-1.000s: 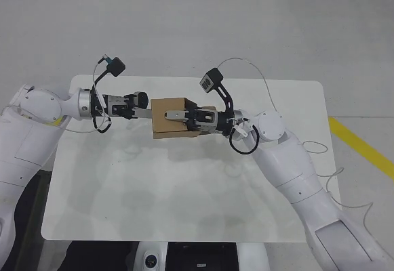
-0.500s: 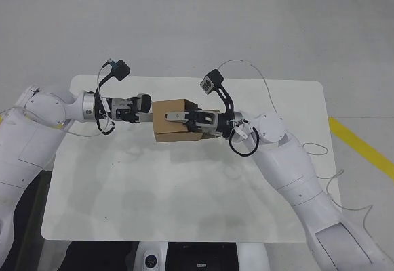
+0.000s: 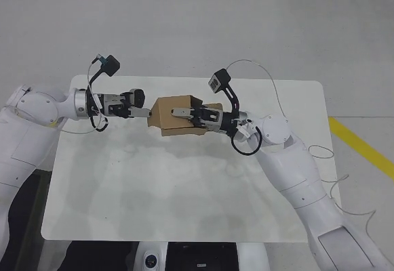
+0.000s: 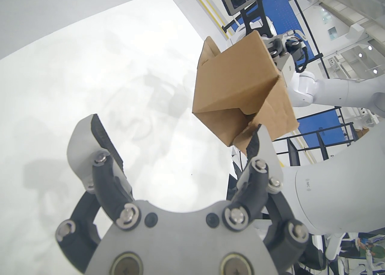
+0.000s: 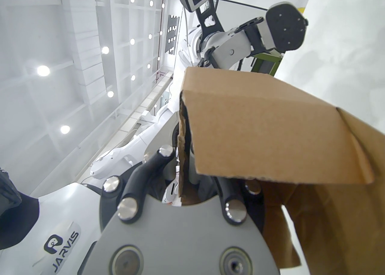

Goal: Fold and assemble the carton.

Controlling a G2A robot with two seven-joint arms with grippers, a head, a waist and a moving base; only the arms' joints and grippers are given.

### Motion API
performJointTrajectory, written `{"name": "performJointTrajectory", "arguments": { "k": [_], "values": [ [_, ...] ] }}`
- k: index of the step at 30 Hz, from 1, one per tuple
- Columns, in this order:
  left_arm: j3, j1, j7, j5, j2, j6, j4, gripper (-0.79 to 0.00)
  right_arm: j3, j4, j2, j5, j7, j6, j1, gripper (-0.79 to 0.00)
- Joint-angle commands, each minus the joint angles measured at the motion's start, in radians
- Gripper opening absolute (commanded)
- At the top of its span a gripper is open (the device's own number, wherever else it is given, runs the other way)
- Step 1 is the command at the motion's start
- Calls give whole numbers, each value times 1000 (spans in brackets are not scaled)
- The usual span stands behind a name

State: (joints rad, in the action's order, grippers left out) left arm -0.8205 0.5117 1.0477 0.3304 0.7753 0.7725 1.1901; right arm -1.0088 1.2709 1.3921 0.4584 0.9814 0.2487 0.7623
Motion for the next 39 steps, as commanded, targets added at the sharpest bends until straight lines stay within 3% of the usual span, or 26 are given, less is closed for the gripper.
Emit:
{"name": "performJointTrajectory", "arguments": {
  "k": [1, 39],
  "values": [
    [-4, 2, -7, -1, -1, 6, 1, 0, 0, 1, 0, -5, -6, -2, 1, -785],
    [27, 15, -15, 38, -21, 15, 63, 0, 76, -43, 40, 121, 33, 38, -33, -785]
  ]
}}
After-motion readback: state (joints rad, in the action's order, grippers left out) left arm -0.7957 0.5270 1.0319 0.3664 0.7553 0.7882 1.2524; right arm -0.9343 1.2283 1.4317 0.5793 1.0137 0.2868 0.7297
